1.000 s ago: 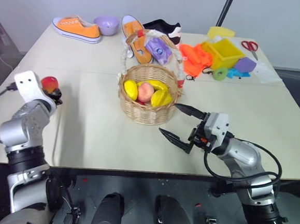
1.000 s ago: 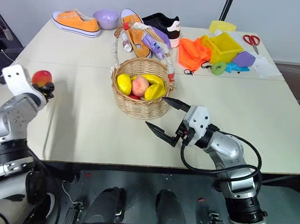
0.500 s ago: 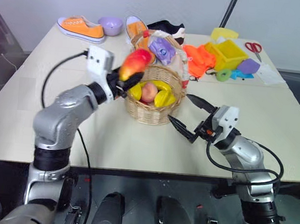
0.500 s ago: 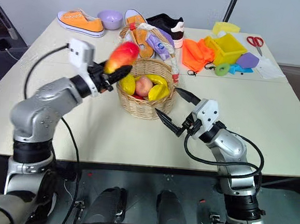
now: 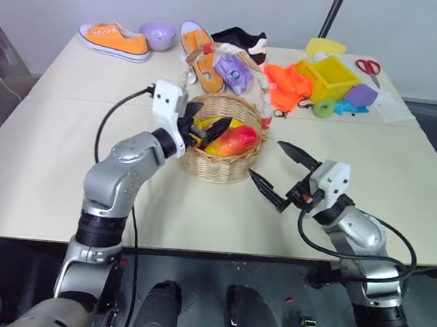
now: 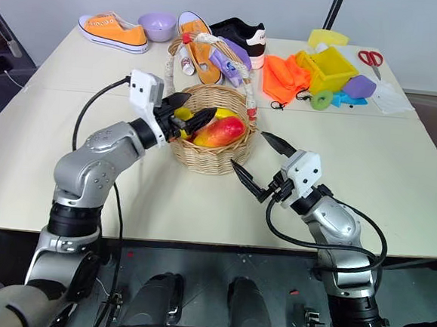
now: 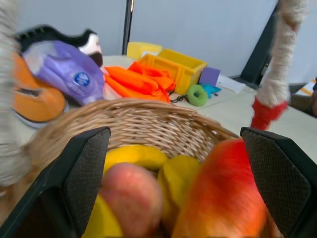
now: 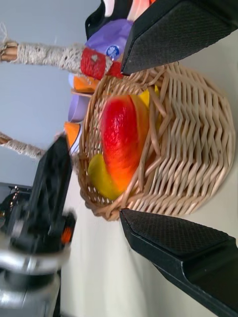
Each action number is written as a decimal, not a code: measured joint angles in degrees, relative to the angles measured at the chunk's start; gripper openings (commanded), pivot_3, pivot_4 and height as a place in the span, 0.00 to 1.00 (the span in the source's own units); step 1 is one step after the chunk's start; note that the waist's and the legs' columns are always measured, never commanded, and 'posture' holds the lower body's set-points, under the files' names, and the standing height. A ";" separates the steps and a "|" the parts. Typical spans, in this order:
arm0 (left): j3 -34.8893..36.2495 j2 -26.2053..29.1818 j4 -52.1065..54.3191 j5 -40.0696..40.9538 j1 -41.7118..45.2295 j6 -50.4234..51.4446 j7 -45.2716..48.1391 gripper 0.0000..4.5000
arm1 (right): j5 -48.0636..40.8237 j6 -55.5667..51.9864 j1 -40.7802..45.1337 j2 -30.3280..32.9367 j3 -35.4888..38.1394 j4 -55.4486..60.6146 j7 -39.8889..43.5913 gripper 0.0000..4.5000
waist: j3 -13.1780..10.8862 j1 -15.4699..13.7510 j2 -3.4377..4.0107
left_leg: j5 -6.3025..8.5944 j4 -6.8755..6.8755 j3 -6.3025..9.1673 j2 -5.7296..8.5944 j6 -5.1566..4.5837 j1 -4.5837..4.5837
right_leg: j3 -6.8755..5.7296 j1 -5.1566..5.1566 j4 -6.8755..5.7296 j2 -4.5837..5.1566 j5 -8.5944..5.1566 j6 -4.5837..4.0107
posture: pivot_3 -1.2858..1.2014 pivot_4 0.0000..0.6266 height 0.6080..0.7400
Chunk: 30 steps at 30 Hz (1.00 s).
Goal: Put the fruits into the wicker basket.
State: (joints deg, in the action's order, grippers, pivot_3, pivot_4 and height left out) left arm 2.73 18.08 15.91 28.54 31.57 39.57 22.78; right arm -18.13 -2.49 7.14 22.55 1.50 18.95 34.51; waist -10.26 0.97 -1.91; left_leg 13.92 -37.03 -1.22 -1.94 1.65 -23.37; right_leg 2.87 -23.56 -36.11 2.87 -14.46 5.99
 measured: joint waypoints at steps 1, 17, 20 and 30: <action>1.47 1.23 1.60 0.75 -1.17 0.02 0.56 1.00 | 0.12 -0.08 0.12 -0.57 0.49 -0.11 -1.34 1.00 | 0.00 -0.05 0.00 | 0.00 0.00 0.00 -0.01 0.00 0.00 | -0.01 -0.01 0.00 0.00 -0.05 -0.10 | 0.52 0.24 1.00; 27.58 13.38 6.69 7.06 -39.88 -13.94 18.68 1.00 | -1.24 -9.85 -2.22 -1.35 1.99 4.00 -7.43 1.00 | 0.01 -0.33 0.13 | 0.01 0.00 -0.16 0.00 0.02 -0.02 | -0.08 -0.03 0.14 0.73 -0.13 -0.30 | 0.52 0.24 1.00; 27.82 12.54 6.99 7.03 -39.34 -16.62 17.89 1.00 | -1.27 -10.07 2.15 -1.57 2.07 2.75 -7.77 1.00 | 0.02 -0.19 0.14 | 0.02 -0.02 -0.22 0.00 0.04 -0.02 | -0.05 0.03 0.32 0.82 0.02 -0.54 | 0.52 0.24 1.00; 23.40 11.09 9.35 6.98 -37.62 -20.33 16.75 1.00 | -0.79 -9.43 14.36 -1.28 2.21 -11.00 -5.59 1.00 | 0.03 0.03 0.14 | 0.05 0.22 -0.28 -0.02 -0.05 -0.10 | -0.08 -0.01 0.57 0.69 0.05 -0.52 | 0.52 0.24 1.00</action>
State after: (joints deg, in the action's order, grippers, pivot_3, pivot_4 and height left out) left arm 26.13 29.17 25.27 35.52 -6.05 19.25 39.53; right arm -18.92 -11.92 21.50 21.27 3.71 7.95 28.92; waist -10.23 1.00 -1.77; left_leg 13.98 -36.80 -1.49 -1.96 1.60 -23.47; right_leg 2.80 -23.57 -35.54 3.56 -14.42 5.47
